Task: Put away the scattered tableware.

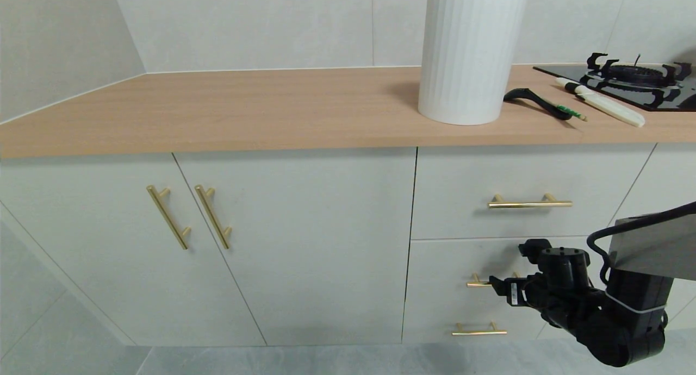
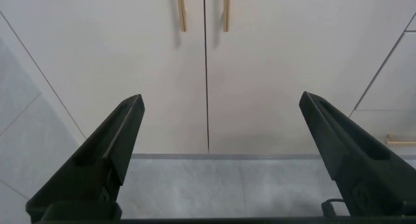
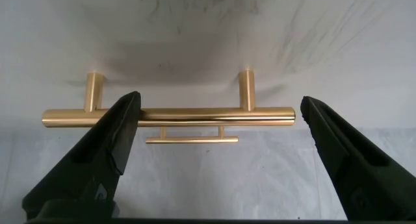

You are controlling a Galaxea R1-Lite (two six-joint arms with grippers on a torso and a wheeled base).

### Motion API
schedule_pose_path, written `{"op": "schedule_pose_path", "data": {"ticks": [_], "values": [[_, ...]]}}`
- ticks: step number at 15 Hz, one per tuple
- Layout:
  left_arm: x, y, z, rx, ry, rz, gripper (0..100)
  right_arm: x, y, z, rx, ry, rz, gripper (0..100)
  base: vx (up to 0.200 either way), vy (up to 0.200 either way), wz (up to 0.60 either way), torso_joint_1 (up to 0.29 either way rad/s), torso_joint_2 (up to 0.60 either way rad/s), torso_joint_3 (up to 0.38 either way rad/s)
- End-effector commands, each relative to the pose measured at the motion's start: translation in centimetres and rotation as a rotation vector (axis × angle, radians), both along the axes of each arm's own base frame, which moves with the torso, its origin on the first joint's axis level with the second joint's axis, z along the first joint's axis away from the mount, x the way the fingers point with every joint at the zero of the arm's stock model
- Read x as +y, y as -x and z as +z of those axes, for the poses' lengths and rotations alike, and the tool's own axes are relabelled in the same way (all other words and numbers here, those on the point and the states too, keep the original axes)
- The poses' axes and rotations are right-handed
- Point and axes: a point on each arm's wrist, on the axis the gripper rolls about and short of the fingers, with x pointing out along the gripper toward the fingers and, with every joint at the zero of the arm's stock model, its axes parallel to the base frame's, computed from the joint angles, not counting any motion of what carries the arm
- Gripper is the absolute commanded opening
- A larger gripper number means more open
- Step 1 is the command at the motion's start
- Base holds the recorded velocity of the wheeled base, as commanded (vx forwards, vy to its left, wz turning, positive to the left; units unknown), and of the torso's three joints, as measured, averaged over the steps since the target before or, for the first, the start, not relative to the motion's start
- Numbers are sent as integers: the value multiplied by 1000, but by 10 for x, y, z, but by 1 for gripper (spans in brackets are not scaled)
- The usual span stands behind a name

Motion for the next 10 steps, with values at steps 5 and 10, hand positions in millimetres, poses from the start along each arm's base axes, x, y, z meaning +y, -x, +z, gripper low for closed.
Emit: {"op": "schedule_pose_path", "data": {"ticks": [5,10], "values": [[0,0,0,1,0,1,100,0,3,-6,34,10,4,100,0,0,0,0,0,0],[0,0,0,1,0,1,100,-2,21,34,49,18,25,100,0,0,0,0,0,0]]}}
